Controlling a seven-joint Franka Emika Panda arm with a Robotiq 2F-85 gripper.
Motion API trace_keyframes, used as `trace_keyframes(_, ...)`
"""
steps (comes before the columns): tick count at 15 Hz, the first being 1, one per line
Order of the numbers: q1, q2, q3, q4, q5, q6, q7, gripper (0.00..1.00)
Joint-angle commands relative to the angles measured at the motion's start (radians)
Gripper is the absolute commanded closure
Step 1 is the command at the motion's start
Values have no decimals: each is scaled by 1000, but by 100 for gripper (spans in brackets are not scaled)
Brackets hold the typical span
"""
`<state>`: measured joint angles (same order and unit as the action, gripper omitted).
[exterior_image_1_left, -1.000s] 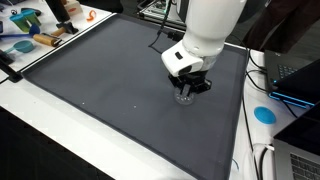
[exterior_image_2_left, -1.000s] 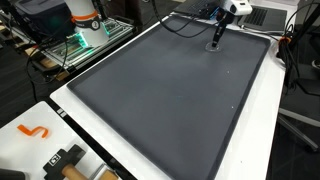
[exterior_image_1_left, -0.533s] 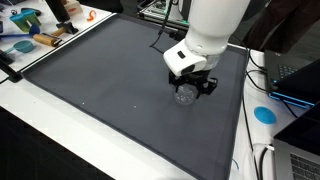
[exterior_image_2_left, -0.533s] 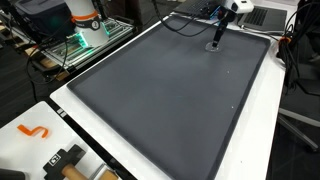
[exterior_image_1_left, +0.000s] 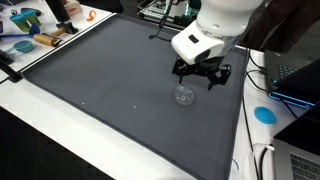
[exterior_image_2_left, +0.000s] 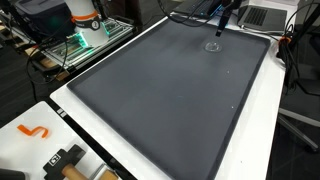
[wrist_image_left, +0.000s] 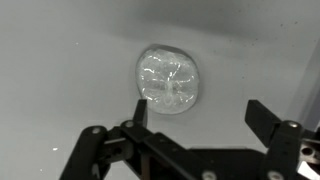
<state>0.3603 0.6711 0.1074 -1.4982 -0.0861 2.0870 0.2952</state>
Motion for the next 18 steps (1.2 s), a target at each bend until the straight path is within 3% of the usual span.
trace_keyframes(1, -17, -51, 23, 6, 13, -89, -78, 0)
trace_keyframes(8, -62, -151, 60, -11, 44, -117, -238, 0)
trace_keyframes(18, -203, -276, 106, -119, 268, -59, -515, 0)
